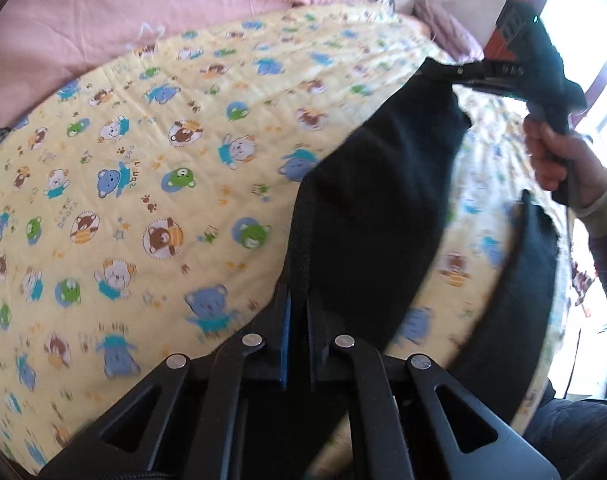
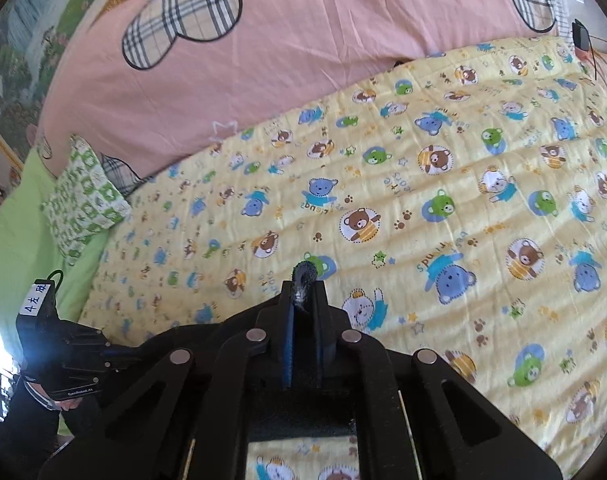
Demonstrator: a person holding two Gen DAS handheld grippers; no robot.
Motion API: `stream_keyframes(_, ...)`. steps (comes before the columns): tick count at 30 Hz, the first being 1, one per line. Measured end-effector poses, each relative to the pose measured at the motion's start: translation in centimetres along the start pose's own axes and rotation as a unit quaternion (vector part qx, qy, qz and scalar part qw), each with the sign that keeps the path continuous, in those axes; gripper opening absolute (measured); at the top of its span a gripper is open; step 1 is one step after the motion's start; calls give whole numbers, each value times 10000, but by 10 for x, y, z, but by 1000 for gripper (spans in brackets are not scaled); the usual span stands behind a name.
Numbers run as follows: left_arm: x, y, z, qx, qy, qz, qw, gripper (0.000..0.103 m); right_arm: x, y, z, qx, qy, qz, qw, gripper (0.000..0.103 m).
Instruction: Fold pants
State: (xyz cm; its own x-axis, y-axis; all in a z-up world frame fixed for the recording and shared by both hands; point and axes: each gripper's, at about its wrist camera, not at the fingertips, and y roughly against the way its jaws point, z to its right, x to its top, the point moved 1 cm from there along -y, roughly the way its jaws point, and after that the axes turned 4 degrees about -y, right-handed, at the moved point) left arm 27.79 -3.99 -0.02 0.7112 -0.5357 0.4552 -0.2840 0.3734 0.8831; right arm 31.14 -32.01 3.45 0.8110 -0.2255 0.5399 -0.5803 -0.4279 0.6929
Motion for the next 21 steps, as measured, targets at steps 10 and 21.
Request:
stream_keyframes(10,-50,46,52,-181,248,421,9986,3,-47,68,2,531,231,211,9981,8)
stream_keyframes(21,-94,59,98,-358,625,734,9947,3,-102,118,29,765,332,406,9957,7)
